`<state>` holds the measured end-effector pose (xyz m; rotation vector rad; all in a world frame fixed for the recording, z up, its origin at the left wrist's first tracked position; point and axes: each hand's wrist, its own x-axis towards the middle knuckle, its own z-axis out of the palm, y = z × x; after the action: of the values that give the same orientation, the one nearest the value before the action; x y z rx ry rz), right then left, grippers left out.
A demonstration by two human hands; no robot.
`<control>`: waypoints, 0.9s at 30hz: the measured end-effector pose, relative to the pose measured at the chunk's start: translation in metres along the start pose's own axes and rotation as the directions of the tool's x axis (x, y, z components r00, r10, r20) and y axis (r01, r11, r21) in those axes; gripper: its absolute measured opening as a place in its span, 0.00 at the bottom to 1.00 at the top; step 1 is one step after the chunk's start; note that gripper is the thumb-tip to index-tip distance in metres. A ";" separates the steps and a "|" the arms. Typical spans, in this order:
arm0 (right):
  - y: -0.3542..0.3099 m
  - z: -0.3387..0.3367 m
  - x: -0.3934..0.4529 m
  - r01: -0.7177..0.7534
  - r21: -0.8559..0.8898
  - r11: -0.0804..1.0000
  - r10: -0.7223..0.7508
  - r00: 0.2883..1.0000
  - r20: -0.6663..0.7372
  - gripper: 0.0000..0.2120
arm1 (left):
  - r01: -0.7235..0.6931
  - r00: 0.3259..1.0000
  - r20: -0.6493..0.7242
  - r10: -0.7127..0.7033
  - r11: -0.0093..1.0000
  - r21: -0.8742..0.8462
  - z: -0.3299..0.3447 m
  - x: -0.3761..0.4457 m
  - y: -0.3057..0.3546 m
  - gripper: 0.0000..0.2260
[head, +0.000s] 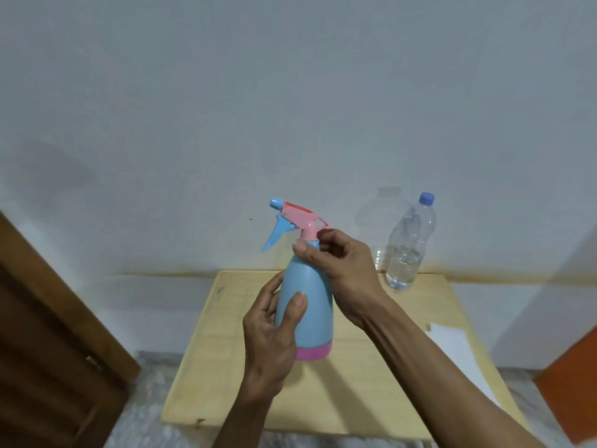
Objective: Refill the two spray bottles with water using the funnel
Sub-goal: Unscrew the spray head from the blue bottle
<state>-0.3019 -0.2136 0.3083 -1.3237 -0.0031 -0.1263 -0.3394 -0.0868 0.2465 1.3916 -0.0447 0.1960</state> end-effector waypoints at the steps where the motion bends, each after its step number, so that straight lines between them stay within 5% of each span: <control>1: 0.001 0.007 0.000 0.004 0.026 1.000 -0.003 0.999 -0.039 0.14 | -0.013 1.000 0.003 0.013 1.000 0.016 -0.004 0.002 0.003 0.26; 12: 0.015 0.047 0.008 0.033 0.001 0.999 -0.032 0.990 -0.136 0.13 | -0.018 1.000 0.015 0.018 0.999 -0.029 -0.035 0.025 0.009 0.19; 19: 0.014 0.054 0.010 0.013 -0.078 0.997 -0.022 0.994 -0.109 0.12 | -0.012 1.000 0.022 0.013 0.999 -0.046 -0.035 0.035 0.009 0.26; 23: 0.012 0.056 0.011 -0.043 -0.072 0.996 0.041 0.999 -0.028 0.20 | -0.012 1.000 0.016 0.013 0.999 -0.048 -0.038 0.039 0.004 0.25; 27: 0.013 0.059 0.015 0.004 -0.084 0.996 -0.009 0.998 -0.063 0.17 | -0.024 1.000 0.013 0.024 0.999 -0.030 -0.039 0.042 0.005 0.21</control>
<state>-0.2820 -0.1550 0.3114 -1.4030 0.0518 -0.1753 -0.3023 -0.0430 0.2506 1.3629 -0.0758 0.2052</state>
